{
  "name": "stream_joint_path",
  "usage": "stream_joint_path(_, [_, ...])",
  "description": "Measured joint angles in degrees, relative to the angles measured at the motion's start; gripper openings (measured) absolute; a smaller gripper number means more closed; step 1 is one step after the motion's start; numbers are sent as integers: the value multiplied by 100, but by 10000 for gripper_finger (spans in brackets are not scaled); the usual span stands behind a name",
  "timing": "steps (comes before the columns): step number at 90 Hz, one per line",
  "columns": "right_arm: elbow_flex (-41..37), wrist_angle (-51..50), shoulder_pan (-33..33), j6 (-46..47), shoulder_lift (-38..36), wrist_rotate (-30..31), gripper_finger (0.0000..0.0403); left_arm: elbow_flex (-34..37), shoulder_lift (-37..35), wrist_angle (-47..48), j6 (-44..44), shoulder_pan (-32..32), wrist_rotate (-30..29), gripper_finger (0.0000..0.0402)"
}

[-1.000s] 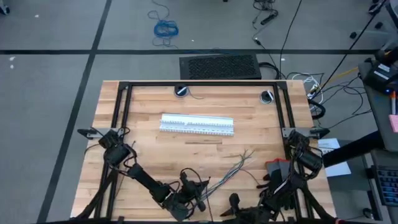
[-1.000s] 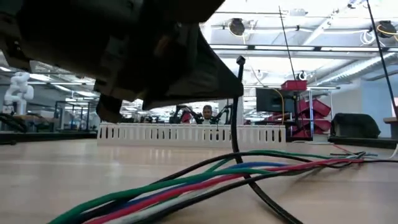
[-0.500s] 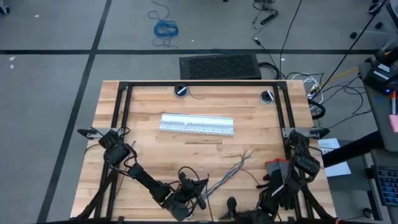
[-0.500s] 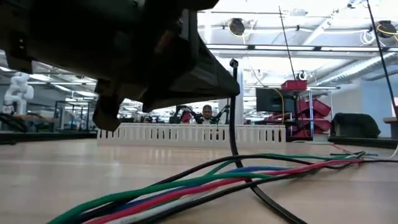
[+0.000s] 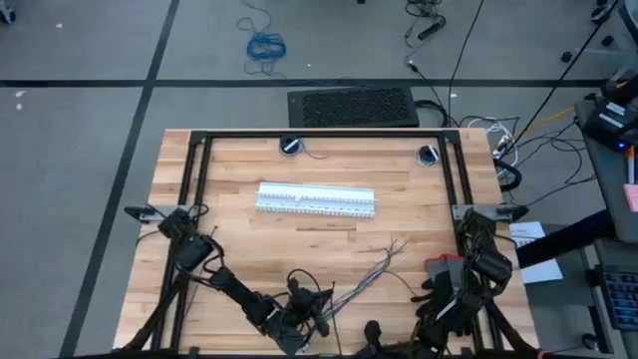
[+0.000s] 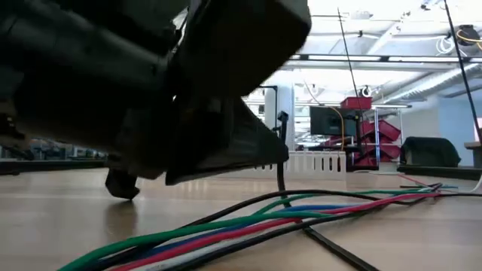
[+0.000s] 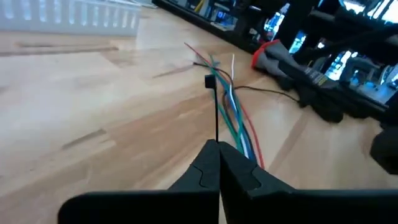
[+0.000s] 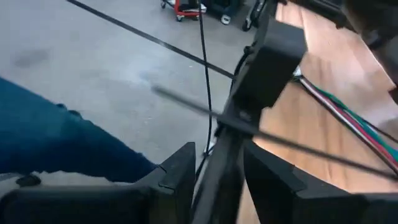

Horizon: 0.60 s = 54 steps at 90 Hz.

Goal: Ziptie cables
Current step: Wrap the cables together using a zip tie

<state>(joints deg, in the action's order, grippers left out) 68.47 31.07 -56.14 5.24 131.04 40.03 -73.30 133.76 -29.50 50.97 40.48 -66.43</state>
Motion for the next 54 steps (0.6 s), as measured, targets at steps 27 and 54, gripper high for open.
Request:
stream_joint_path(27, [374,-49,143,-415,13,-425,126,0,12,2,-28,-1,-116,0])
stream_joint_path(54, [459,-942,-338,-140,33,102,126,2,15,4,-32,-1,-166,0])
